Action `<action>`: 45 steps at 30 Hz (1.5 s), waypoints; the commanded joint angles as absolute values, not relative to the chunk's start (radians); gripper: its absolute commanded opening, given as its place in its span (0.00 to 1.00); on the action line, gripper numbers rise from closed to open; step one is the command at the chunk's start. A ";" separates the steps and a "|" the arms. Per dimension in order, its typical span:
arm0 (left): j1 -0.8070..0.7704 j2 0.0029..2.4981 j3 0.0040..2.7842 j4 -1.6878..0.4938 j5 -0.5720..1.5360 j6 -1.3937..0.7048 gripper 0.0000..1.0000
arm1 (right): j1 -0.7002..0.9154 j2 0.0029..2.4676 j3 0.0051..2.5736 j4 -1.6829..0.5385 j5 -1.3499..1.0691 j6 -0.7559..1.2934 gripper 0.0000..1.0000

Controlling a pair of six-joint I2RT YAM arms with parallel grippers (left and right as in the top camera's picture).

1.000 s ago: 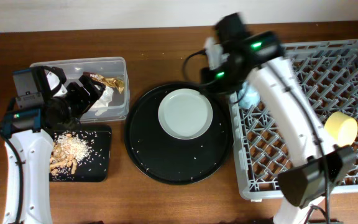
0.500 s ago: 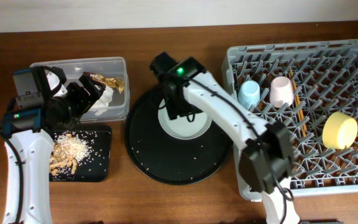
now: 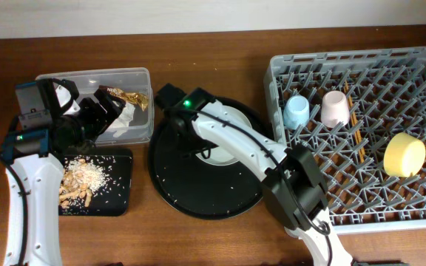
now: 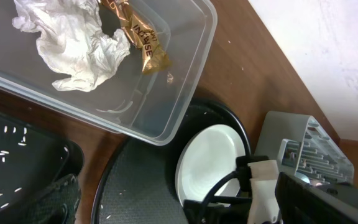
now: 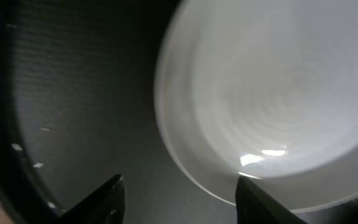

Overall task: Sort waste into correct bins and load items into the dishwasher rack
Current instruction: 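Move the right gripper to the white plate and grasp its edge, then lift the white plate and stand it upright in the rack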

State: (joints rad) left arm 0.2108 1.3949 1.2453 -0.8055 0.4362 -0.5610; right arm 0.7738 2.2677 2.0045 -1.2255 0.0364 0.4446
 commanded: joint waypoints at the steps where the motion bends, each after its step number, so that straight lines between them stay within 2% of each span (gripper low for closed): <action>1: 0.213 1.385 1.246 -0.806 0.437 -0.559 0.99 | 0.798 2.281 2.001 -1.210 0.076 0.445 0.55; 4: 0.213 1.385 1.246 -0.806 0.437 -0.559 0.99 | 0.799 2.281 1.999 -1.190 0.091 0.445 0.54; 6: 0.213 1.385 1.246 -0.806 0.437 -0.559 0.99 | 0.799 2.281 1.991 -1.169 0.090 0.446 0.44; 15: 0.213 1.385 1.246 -0.806 0.437 -0.559 0.99 | 0.799 2.281 1.728 -0.872 0.090 0.447 0.43; 18: 0.213 1.385 1.246 -0.806 0.437 -0.559 0.99 | 0.798 2.281 1.686 -0.841 0.090 0.446 0.41; 19: 0.213 1.385 1.246 -0.805 0.437 -0.559 0.99 | 0.798 2.281 1.685 -0.850 0.089 0.446 0.35; 20: 0.213 1.385 1.246 -0.806 0.437 -0.559 0.99 | 0.798 2.281 1.685 -0.871 0.088 0.446 0.23; 21: 0.213 1.385 1.246 -0.805 0.437 -0.559 0.99 | 0.798 2.281 1.685 -0.875 0.087 0.446 0.07; 22: 0.213 1.385 1.246 -0.806 0.437 -0.559 0.99 | 0.798 2.281 1.685 -0.878 0.086 0.446 0.04; 30: 0.213 1.385 1.246 -0.805 0.437 -0.559 0.99 | 0.797 2.157 1.792 -1.055 0.083 0.389 0.04; 39: 0.213 1.385 1.246 -0.806 0.437 -0.559 0.99 | 0.781 1.682 1.825 -1.265 0.056 0.292 0.04; 45: 0.213 1.385 1.246 -0.806 0.437 -0.559 0.99 | 0.557 1.396 1.825 -1.416 -0.009 0.204 0.04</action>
State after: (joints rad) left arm 0.2108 1.3949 1.2457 -0.8070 0.4366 -0.5610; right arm 0.6544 1.4738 1.8122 -1.3903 0.0360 0.2787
